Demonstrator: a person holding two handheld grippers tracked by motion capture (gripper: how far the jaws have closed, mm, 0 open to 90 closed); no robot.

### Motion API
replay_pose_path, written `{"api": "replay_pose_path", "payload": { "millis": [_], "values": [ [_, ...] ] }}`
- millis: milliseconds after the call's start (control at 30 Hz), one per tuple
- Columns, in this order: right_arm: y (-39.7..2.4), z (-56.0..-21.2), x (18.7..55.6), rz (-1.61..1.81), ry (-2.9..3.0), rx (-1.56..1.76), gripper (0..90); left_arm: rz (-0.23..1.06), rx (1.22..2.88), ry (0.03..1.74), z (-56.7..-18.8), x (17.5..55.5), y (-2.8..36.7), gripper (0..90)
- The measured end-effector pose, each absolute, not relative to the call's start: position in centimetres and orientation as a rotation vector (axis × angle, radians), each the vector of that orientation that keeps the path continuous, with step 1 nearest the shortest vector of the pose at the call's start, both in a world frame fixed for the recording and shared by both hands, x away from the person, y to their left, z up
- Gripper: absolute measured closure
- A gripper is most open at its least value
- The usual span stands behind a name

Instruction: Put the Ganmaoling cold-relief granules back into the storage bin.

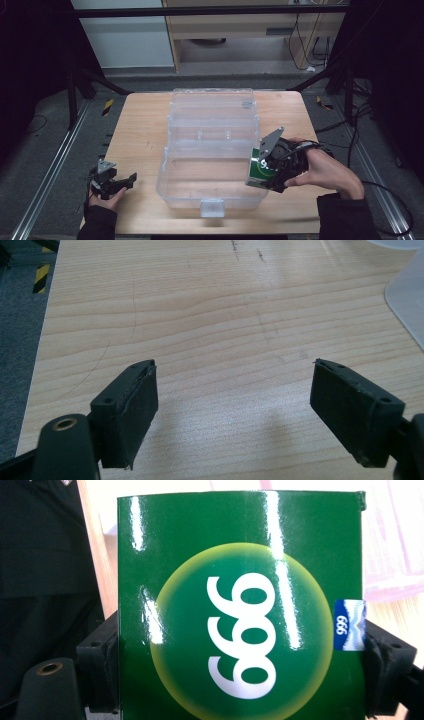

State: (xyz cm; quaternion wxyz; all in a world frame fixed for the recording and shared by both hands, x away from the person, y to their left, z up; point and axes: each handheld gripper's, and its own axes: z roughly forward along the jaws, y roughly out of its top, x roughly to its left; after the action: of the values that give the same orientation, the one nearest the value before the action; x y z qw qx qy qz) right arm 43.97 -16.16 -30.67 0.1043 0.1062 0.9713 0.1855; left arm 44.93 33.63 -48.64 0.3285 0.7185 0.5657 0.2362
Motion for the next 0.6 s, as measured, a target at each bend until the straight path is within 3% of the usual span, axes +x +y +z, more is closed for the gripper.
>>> {"api": "replay_pose_path", "payload": {
  "millis": [600],
  "values": [
    [-13.5, -32.4, 45.3, 0.572, 2.857, 0.242, 15.6, 0.625, 1.878, 1.476, -48.6, 44.9, 33.7, 18.6]
  ]
}}
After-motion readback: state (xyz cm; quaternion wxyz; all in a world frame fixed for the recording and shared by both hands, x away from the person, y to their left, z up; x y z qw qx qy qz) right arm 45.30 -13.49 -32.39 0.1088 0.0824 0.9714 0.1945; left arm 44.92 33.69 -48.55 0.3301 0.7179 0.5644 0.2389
